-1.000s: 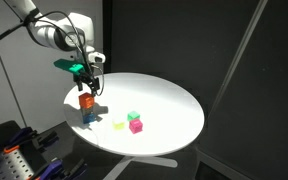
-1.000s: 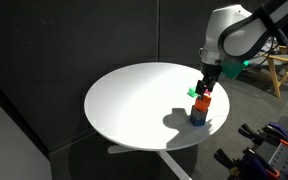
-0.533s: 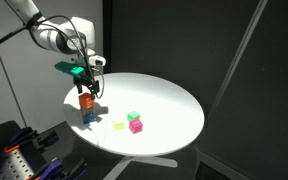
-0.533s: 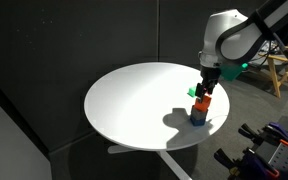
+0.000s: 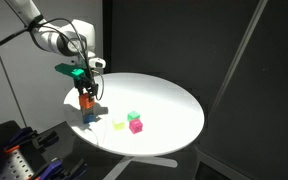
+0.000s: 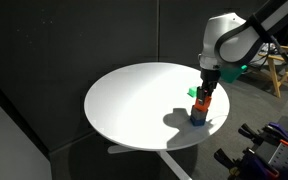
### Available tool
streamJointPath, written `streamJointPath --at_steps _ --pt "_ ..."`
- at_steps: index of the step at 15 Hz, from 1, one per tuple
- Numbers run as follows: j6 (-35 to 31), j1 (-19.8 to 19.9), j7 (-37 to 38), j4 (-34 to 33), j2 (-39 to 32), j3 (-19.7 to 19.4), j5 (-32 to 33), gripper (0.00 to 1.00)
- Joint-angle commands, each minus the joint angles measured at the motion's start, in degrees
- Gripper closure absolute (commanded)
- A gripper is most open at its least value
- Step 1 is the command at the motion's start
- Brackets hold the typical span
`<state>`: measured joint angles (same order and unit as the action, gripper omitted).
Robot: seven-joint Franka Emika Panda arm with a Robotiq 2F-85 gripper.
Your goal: Put the orange block on the table
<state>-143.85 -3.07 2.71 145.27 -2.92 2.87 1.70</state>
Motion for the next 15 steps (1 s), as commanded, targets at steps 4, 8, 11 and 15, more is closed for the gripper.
streamJointPath --at_steps 4,8,11,15 --pt "1.96 0.0 -1.22 -0.07 2.92 0.07 -0.12 0.69" --pt "5.62 0.06 -1.75 0.39 6.66 0.02 -0.27 0.69" --pt "9.99 0.36 -1.95 0.06 9.72 -0.31 -0.18 0.69" --pt "13.49 1.21 -2.61 -1.02 12.44 -1.41 0.01 0.69"
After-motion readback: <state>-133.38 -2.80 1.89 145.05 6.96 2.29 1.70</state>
